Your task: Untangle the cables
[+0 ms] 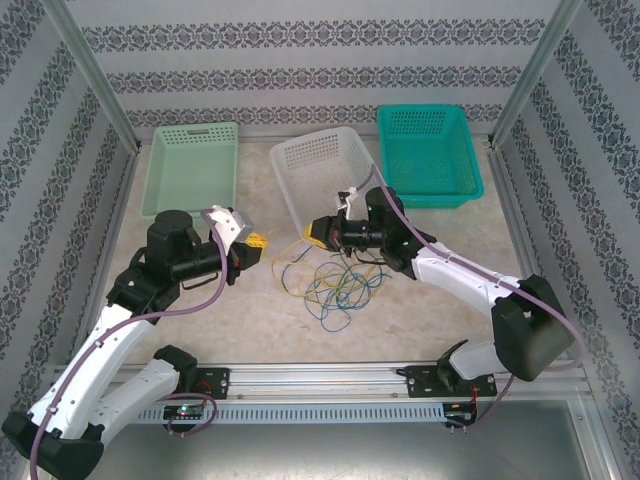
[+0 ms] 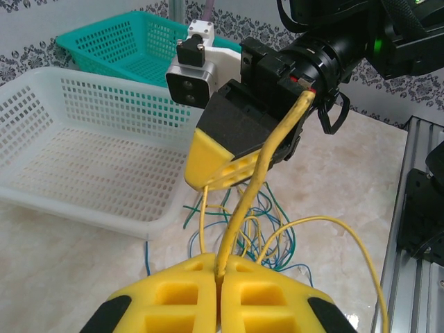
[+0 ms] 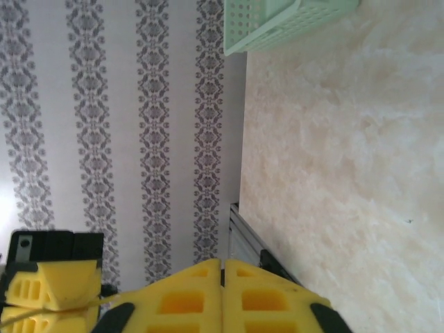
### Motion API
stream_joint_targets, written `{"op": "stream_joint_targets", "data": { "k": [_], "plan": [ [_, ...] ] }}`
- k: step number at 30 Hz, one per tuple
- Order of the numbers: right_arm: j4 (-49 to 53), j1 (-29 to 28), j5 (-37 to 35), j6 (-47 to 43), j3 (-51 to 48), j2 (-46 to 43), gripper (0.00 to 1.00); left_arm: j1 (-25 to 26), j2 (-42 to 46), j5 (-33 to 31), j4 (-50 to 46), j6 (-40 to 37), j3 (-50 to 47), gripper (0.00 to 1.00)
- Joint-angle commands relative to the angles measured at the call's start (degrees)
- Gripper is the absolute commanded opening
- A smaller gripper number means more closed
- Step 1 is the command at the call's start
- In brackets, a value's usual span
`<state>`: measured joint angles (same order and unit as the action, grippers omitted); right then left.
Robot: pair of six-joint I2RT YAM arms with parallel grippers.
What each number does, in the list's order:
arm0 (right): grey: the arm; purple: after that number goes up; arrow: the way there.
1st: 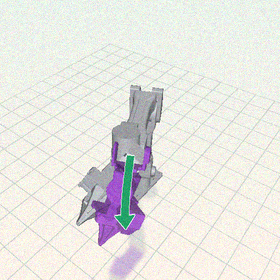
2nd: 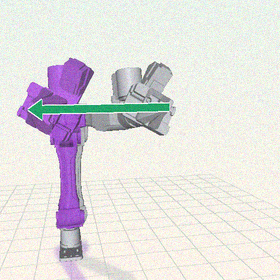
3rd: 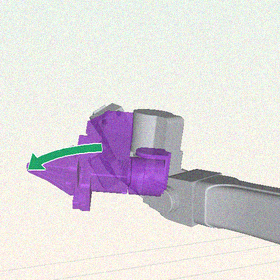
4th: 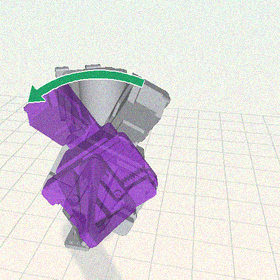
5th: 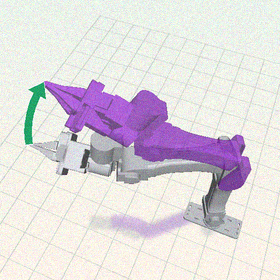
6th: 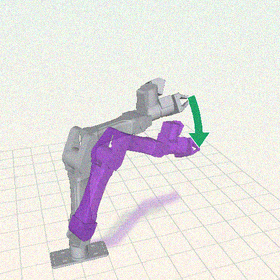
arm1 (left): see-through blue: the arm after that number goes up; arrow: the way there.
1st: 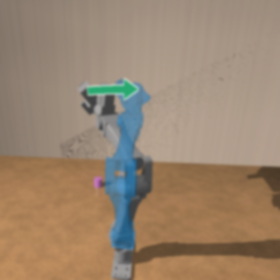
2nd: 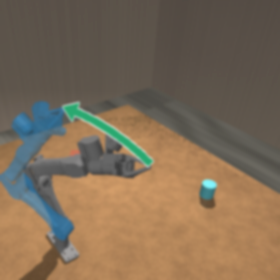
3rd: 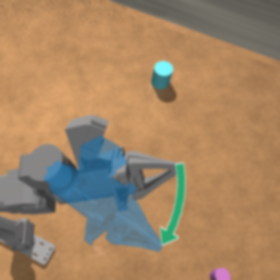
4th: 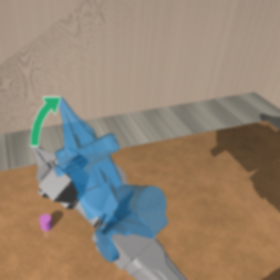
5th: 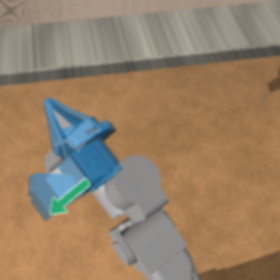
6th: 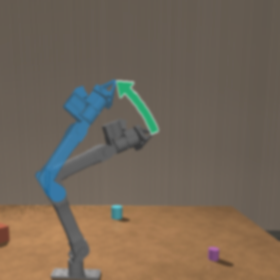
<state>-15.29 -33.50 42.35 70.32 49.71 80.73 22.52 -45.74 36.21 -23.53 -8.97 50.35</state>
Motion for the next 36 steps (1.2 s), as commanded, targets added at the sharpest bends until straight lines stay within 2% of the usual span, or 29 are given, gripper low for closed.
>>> {"op": "stream_joint_targets", "data": {
  "k": [1, 4, 8, 11, 14, 20, 24, 30, 36],
  "plan": [
    [-1.2, 1.1, -1.9, -1.4, -0.5, -2.0, 0.0, 0.7, -0.1, 1.1, 1.8, 0.1, -0.3, 0.06],
    [-1.0, 3.4, -3.0, -2.0, -1.9, -4.4, 0.0, 0.7, -0.2, -0.3, 1.6, 0.9, -0.6, 0.07],
    [-0.2, 10.4, -5.7, -4.1, -4.3, -11.5, 0.0, 0.7, -0.8, -5.7, 0.9, 3.0, -1.0, 0.06],
    [-2.0, 16.2, -8.3, -4.6, -6.4, -18.5, 0.0, 0.7, -2.7, -10.9, 0.7, 6.8, -1.0, 0.08],
    [-4.3, 19.0, -10.5, -6.7, -7.4, -24.7, 0.0, 0.7, -6.8, -12.1, 1.0, 11.3, -0.9, 0.08],
    [-1.9, 19.2, -14.6, -16.9, -6.2, -32.5, 0.0, 0.3, -18.5, -7.6, 0.6, 18.8, 3.1, 0.07],
    [2.3, 19.3, -19.6, -27.2, -5.5, -36.5, 0.0, -2.2, -23.5, -6.0, -1.7, 23.6, 5.6, 0.06],
    [12.3, 19.3, -30.0, -43.5, -5.7, -40.6, 0.0, -7.8, -21.3, -4.9, 7.5, 34.2, 0.2, 0.04],
    [13.8, 19.3, -42.1, -49.5, -10.4, -45.5, 0.0, -11.8, -15.6, -10.7, 16.6, 44.1, -6.0, 0.04]
  ]
}}
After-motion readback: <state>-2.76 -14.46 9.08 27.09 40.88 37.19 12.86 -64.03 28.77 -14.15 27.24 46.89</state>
